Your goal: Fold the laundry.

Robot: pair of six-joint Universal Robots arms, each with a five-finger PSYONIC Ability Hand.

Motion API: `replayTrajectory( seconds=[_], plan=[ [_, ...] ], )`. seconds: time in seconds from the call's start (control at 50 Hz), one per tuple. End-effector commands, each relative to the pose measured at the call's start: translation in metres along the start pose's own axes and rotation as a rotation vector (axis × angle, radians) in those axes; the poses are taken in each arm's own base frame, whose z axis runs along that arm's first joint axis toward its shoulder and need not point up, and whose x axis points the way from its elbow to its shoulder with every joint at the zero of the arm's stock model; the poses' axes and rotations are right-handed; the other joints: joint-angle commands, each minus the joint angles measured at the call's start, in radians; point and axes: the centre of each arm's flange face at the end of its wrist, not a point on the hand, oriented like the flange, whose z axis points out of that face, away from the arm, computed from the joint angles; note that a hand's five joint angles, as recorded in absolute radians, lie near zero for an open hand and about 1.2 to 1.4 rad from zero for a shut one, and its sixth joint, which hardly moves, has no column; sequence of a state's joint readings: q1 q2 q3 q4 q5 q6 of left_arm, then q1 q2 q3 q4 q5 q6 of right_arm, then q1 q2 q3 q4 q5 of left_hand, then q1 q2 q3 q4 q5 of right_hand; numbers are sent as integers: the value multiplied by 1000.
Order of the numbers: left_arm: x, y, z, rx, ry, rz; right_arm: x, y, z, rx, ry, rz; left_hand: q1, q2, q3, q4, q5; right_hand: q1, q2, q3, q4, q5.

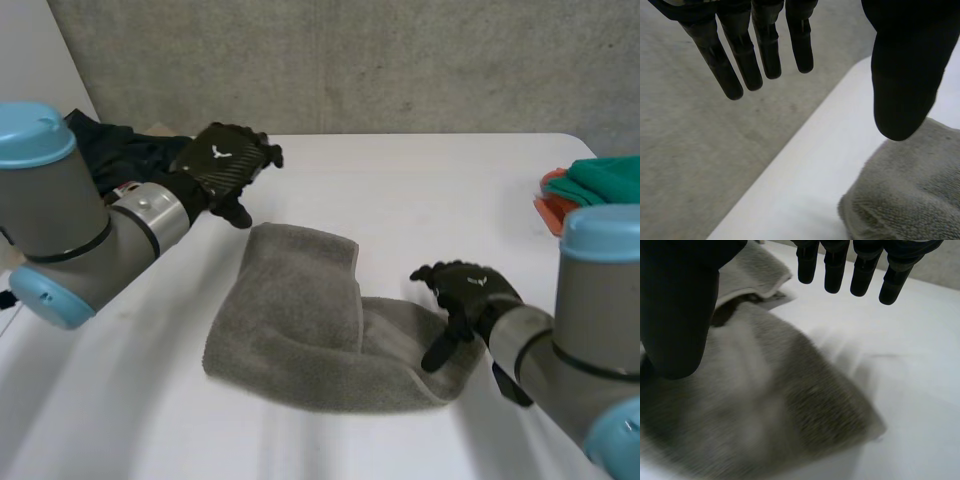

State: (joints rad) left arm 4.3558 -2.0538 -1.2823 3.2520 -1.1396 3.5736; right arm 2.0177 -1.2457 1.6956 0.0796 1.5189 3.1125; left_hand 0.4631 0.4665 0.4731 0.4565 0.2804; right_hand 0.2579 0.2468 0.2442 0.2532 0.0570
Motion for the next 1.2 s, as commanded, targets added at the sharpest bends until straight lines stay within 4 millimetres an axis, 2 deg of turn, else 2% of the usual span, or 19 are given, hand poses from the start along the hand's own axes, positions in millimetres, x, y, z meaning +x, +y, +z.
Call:
replayTrajectory(
  seconds=[0.02, 0.12, 0.3, 0.36, 0.38, 0.44, 0.46, 0.5, 0.58, 0.6, 0.66, 0.68, 0.76, 0.84, 0.9, 0.96, 1.04, 1.12, 1.2],
  plan=[
    [7, 22, 22, -89, 111, 27, -19, 28, -34, -31, -91, 12, -85, -89, -95, -79, -77, -13, -2, 1, -8, 13],
    [18, 45, 33, -158, 165, 87, -26, 50, -41, -74, -113, -3, -126, -130, -136, -120, -118, 11, 22, 24, 15, 37],
    [31, 88, 53, -231, 181, 167, -29, 62, -21, -23, -67, -12, -77, -80, -87, -70, -69, 116, 127, 130, 121, 142],
    [34, 93, 54, -245, 172, 176, -30, 66, -17, -32, -60, -15, 184, 180, 174, 190, 192, 312, 323, 326, 317, 338],
    [33, 92, 55, -246, 159, 185, -30, 67, -12, -20, -59, -14, 476, 472, 466, 482, 484, 548, 560, 562, 553, 575],
    [29, 86, 56, -230, 119, 194, -29, 65, 0, 19, -56, -16, 850, 847, 840, 857, 858, 913, 925, 927, 918, 940],
    [25, 81, 58, -211, 89, 198, -28, 62, 8, 43, -51, -15, 932, 929, 922, 939, 940, 1136, 1147, 1150, 1141, 1162],
    [21, 75, 60, -184, 55, 202, -26, 56, 13, 63, -49, -14, 933, 930, 923, 940, 941, 1138, 1149, 1152, 1143, 1165],
    [0, 51, 68, -61, -74, 219, -18, 10, 24, 219, -24, -23, 933, 930, 923, 940, 941, 1138, 1149, 1152, 1143, 1165],
    [-15, 35, 71, 4, -156, 225, -10, -25, 25, 343, 4, -43, 933, 930, 923, 940, 941, 1138, 1149, 1152, 1143, 1165],
    [-41, 8, 71, 108, -301, 207, 5, -83, 21, 546, 63, -104, 933, 930, 923, 940, 941, 1138, 1149, 1152, 1143, 1165],
    [-59, -14, 68, 181, -402, 179, 15, -133, 17, 715, 127, -168, 933, 930, 923, 940, 941, 1138, 1149, 1152, 1143, 1165],
    [-98, -69, 42, 346, -646, 50, 29, -197, 13, 920, 212, -232, 933, 930, 923, 940, 941, 1138, 1149, 1152, 1143, 1165],
    [-96, -86, 13, 346, -685, -61, 27, -227, 12, 1007, 189, -230, 933, 930, 923, 940, 941, 1138, 1149, 1152, 1143, 1165],
    [-75, -74, -5, 278, -648, -118, 20, -225, 19, 997, 140, -251, 933, 930, 923, 940, 941, 1138, 1149, 1152, 1143, 1165],
    [-48, -45, -26, 159, -617, -154, 18, -204, 33, 912, 117, -265, 933, 930, 923, 940, 941, 1138, 1149, 1152, 1143, 1165],
    [-10, -3, -49, -2, -568, -177, 16, -155, 58, 720, 89, -277, 931, 927, 921, 937, 939, 1138, 1149, 1152, 1143, 1165],
    [28, 46, -73, -201, -504, -183, 12, -79, 86, 457, 54, -324, 703, 699, 693, 709, 711, 1138, 1149, 1152, 1143, 1165],
    [44, 70, -98, -389, -480, -177, 12, -33, 97, 300, 38, -383, 485, 482, 475, 492, 493, 1138, 1149, 1152, 1143, 1165]
  ],
)
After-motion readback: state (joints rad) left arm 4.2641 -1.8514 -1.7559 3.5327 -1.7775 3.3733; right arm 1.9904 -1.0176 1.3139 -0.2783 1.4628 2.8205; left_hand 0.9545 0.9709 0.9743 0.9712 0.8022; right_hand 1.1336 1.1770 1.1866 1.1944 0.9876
